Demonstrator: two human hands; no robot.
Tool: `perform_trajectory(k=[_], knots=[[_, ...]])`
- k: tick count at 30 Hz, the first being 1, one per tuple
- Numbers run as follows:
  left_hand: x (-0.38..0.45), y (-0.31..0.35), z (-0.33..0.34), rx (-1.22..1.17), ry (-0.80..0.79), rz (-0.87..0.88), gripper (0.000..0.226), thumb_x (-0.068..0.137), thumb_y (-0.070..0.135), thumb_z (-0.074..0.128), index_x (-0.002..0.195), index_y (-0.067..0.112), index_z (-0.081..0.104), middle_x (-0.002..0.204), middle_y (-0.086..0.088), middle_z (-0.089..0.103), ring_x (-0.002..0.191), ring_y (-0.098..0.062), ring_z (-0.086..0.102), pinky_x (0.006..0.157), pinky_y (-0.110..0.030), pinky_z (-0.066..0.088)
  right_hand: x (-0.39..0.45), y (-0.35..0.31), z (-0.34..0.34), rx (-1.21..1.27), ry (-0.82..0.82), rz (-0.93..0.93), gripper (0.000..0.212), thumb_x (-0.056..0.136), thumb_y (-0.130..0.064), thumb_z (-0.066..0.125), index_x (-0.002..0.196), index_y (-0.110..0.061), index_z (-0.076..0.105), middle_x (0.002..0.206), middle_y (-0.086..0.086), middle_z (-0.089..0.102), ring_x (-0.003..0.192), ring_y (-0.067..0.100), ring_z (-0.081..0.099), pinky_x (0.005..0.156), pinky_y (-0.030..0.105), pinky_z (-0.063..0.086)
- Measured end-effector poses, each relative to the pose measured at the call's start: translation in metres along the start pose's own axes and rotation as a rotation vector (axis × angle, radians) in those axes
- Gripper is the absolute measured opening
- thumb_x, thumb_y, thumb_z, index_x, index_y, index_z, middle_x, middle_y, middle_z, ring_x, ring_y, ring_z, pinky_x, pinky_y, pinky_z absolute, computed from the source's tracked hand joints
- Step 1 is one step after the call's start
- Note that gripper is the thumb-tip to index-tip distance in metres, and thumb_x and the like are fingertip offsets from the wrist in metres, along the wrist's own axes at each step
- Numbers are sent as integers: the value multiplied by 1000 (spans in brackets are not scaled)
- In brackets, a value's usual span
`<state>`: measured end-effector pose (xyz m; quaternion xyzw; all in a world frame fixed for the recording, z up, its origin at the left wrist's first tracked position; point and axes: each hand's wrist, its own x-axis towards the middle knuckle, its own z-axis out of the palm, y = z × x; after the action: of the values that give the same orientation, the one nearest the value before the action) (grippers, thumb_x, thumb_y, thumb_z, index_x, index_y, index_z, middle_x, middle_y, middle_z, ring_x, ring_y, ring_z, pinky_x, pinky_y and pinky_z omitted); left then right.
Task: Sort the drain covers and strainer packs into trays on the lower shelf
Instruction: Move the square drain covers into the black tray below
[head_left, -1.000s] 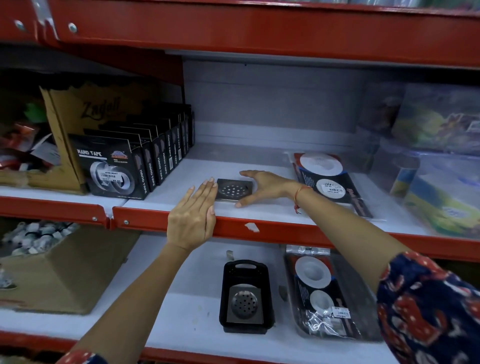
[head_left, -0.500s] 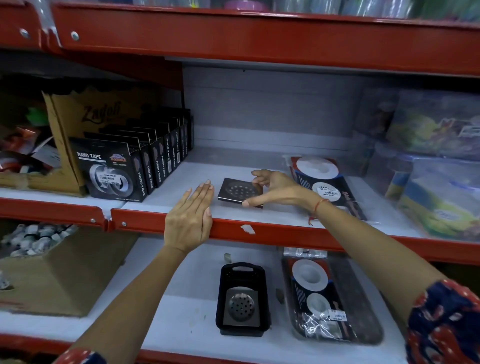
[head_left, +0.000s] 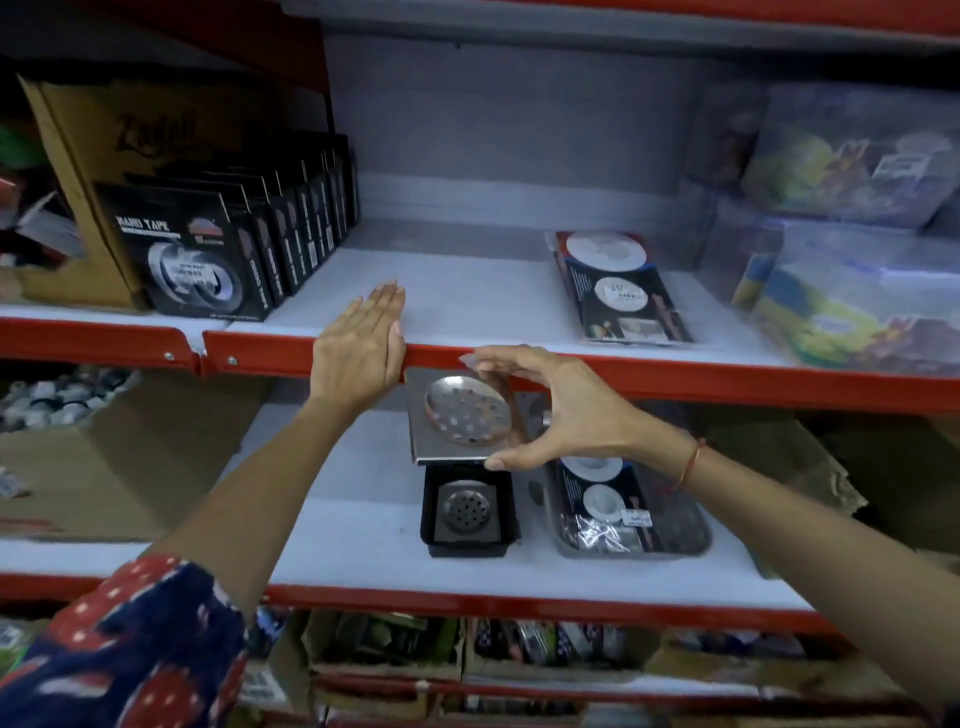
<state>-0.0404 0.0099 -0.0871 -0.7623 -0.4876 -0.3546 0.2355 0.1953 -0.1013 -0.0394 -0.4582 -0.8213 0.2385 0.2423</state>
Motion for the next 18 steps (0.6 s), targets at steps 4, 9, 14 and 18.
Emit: perform_trajectory(k=[4,9,14,18], knots=[[-1,1,-1,0,-11,-8,41,96,13,40,131,-3,55,134,-17,58,126,-26,56,110,-38,42,-11,18,32,-140,-56,15,104,51,-66,78,142,-37,36,135,-18,50,124,1,44,109,29,32],[-1,-1,1,2,26,9,42,97,14,37,132,-1,55,134,-15,58,126,-25,56,109,-38,43,-2,63,69,-198,-94,133,105,52,-69,75,142,-27,39,142,-9,48,130,10,43,110,32,35],[0,-4,12,4,164,55,41,93,11,39,127,0,60,129,-13,63,121,-23,60,103,-39,48,12,115,99,-228,-80,295,104,50,-69,74,137,-20,46,138,-3,55,123,16,54,102,29,45],[2,-10,22,19,252,101,45,94,14,33,129,3,59,130,-11,62,122,-20,60,104,-37,47,28,151,124,-252,-109,392,105,47,-67,73,137,-21,42,129,1,60,111,20,60,90,28,51]])
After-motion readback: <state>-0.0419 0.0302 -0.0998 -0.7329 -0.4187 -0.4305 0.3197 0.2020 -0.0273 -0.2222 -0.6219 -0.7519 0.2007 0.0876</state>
